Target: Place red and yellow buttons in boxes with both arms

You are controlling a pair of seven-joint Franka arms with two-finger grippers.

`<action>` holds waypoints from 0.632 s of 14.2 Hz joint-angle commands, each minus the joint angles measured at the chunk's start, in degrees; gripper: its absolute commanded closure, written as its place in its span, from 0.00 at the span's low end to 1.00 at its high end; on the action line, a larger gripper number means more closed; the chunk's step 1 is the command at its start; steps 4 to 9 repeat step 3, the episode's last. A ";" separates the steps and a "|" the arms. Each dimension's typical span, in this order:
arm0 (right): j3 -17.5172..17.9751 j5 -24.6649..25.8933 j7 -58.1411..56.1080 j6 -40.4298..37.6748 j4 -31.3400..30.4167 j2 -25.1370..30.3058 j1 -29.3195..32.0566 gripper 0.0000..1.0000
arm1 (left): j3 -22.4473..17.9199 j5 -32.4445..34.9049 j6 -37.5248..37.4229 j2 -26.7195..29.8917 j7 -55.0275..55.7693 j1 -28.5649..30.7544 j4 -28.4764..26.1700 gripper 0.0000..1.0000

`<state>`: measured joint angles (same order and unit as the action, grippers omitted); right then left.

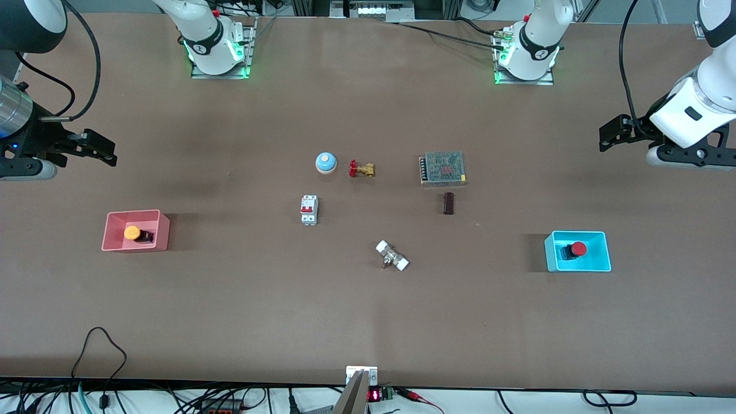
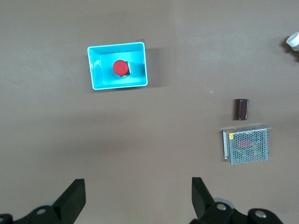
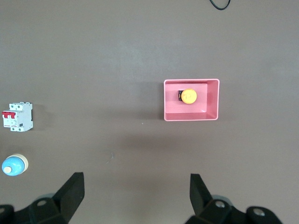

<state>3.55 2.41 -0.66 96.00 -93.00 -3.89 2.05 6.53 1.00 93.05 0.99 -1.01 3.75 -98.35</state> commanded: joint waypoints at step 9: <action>0.14 0.41 0.58 -0.99 2.04 -1.29 0.06 0.00 | -0.12 -0.47 -1.55 -0.55 -0.92 0.03 1.58 0.00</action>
